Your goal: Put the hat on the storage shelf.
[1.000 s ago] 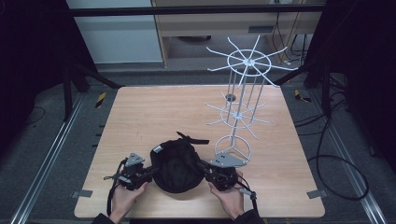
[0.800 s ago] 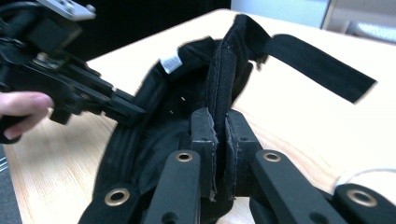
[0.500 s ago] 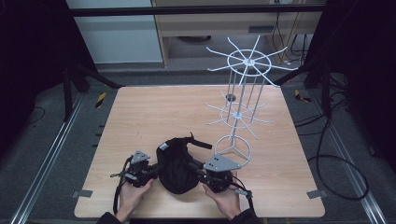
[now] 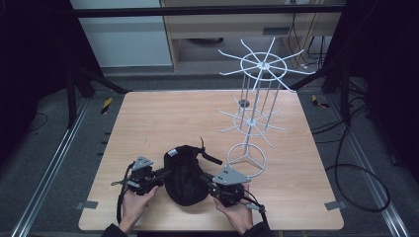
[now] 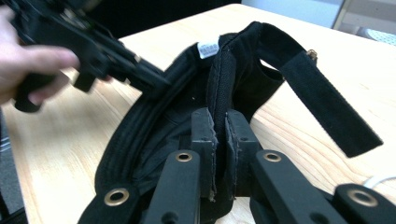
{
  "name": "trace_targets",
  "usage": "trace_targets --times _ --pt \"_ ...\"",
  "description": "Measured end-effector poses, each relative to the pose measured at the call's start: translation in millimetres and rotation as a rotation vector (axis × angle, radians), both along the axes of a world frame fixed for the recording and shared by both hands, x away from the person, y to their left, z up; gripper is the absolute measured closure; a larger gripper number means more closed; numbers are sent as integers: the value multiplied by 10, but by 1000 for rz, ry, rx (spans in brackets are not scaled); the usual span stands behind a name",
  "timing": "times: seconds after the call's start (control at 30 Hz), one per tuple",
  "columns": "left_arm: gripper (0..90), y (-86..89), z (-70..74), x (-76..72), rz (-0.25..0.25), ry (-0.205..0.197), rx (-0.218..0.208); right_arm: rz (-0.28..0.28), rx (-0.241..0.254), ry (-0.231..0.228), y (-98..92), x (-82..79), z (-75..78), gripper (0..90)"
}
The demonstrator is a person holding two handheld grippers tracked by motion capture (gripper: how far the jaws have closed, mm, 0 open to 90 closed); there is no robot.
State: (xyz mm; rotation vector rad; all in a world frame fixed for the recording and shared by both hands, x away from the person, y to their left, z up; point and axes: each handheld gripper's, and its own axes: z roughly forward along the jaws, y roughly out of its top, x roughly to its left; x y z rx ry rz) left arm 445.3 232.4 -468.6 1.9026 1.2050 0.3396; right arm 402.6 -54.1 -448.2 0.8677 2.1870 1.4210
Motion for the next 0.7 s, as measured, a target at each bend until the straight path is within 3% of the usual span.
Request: trace_targets --times 0.2,0.3,0.4,0.7 --pt "586 36 184 -95 2 -57 -43 -26 -3 6 -30 11 -24 840" --pt "560 -42 347 -154 -27 -95 -81 -26 -6 11 -31 13 -39 838" --pt "514 -132 442 -187 -47 -117 -91 -19 -9 11 -20 6 -44 835" --pt "439 -340 584 -168 -71 -132 -123 -5 -16 13 1 -1 -60 829"
